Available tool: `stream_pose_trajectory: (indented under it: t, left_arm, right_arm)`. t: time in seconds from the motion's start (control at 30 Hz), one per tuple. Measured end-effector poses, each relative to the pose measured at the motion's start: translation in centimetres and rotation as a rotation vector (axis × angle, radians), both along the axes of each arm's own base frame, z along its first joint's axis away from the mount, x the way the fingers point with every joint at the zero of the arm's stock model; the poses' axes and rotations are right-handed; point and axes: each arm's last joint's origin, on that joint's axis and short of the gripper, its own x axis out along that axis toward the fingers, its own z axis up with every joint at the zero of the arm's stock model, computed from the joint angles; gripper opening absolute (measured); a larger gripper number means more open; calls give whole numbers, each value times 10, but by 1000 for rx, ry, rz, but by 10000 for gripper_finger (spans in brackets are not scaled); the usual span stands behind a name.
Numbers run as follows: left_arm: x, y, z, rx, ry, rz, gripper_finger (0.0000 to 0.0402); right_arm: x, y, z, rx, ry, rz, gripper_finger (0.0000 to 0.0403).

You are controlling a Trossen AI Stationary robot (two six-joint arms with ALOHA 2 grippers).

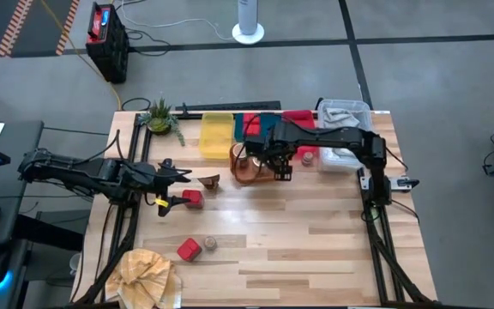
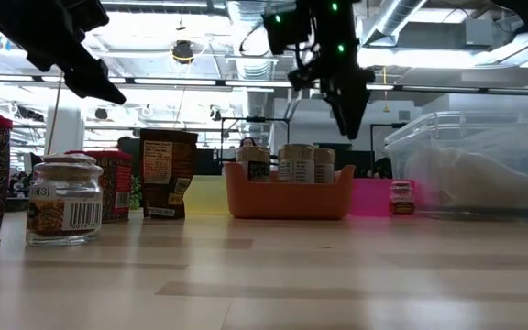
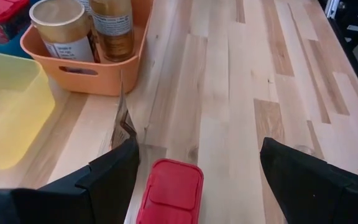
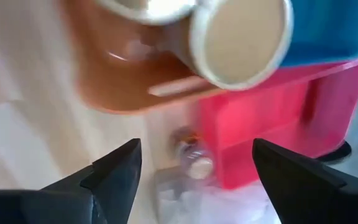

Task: Sort spices by type
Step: Put the brown seasoning bottle into the red bin

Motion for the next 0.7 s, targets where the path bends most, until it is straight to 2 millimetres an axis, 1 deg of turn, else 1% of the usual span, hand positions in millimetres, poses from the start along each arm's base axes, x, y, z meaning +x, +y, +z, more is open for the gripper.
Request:
stream_pose_trajectory:
  t: [0.17, 0.27, 0.43, 0.57, 0.63, 0.7]
  left_arm:
    - [-1, 0, -2, 3, 18, 0, 322]
    - [-1, 0, -2, 13, 19, -6, 322]
    - [0, 0, -1, 23, 7, -12, 322]
    - [0, 0, 0, 28, 3, -11, 322]
    - [0, 0, 0, 20, 5, -5, 322]
    - [0, 0, -1, 17, 11, -3, 322]
  right_arm:
    - [-19, -17, -1, -9, -88, -36, 335]
    - [-32, -23, -10, 23, -118, -51, 334]
    - [-48, -27, -36, 48, -41, -58, 334]
    - [-55, -25, -57, 76, 43, -26, 334]
    - [-59, -24, -63, 85, 72, -22, 331]
    - [-60, -23, -64, 82, 77, -24, 328]
